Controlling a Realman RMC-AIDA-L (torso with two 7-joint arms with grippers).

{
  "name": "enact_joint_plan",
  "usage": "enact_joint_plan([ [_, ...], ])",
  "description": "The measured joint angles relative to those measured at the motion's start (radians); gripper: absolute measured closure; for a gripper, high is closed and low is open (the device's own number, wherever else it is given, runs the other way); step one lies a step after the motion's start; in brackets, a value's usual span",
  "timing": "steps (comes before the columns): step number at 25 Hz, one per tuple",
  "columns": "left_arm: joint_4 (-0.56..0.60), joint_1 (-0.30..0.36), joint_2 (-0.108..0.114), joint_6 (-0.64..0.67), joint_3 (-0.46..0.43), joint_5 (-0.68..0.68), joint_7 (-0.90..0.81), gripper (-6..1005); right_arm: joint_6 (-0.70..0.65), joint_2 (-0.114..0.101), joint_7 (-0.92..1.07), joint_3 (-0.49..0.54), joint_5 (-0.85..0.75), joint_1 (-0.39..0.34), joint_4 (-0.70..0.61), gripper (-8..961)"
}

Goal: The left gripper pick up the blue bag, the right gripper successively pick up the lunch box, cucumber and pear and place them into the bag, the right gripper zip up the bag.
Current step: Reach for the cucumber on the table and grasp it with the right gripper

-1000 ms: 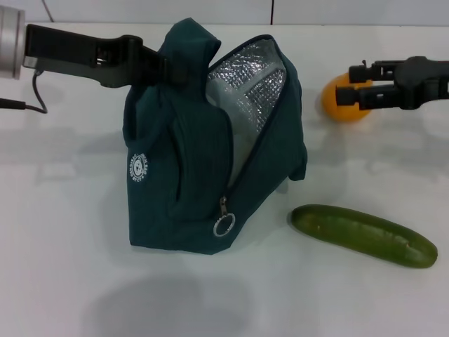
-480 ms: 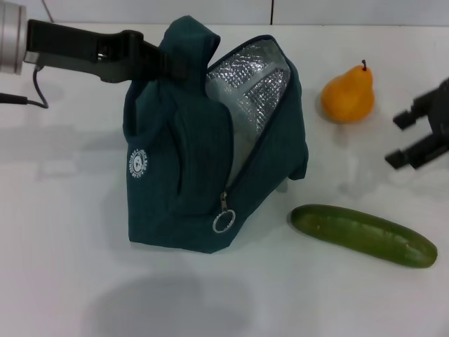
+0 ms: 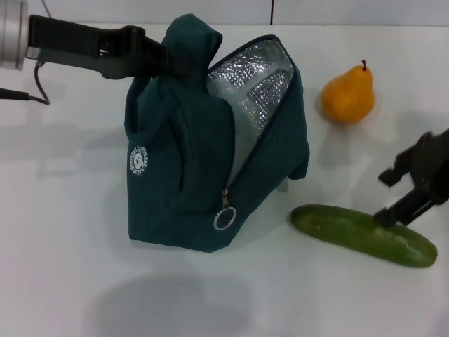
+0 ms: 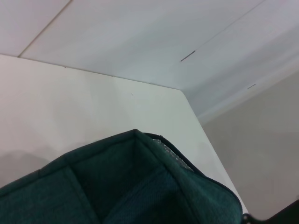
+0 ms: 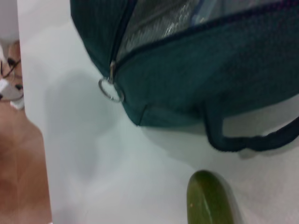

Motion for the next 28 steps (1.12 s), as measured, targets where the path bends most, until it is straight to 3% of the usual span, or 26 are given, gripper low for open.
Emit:
enact_joint_plan([
  [2,0.0,0.0,0.0,0.0,0.0,0.0,0.0,958,0.007,0.032,-0.005,-0.004,-0.054,0.002,0.008,155],
  [4,0.0,-0.001,0.0,0.0,0.0,0.0,0.0,958,0.02,0.05,-0.011,-0.025,-0.08,0.003,0.017,155],
  [9,0.0,-0.001,0.0,0.0,0.001,0.0,0.001,958,0.088,0.052,-0.013,-0.115,-0.077,-0.01,0.023,156],
  [28,0.0,-0.01,0.0,-0.004,0.002,0.0,0.005,959,0.245,0.061,-0.015,-0.236,-0.059,-0.015,0.126,175],
])
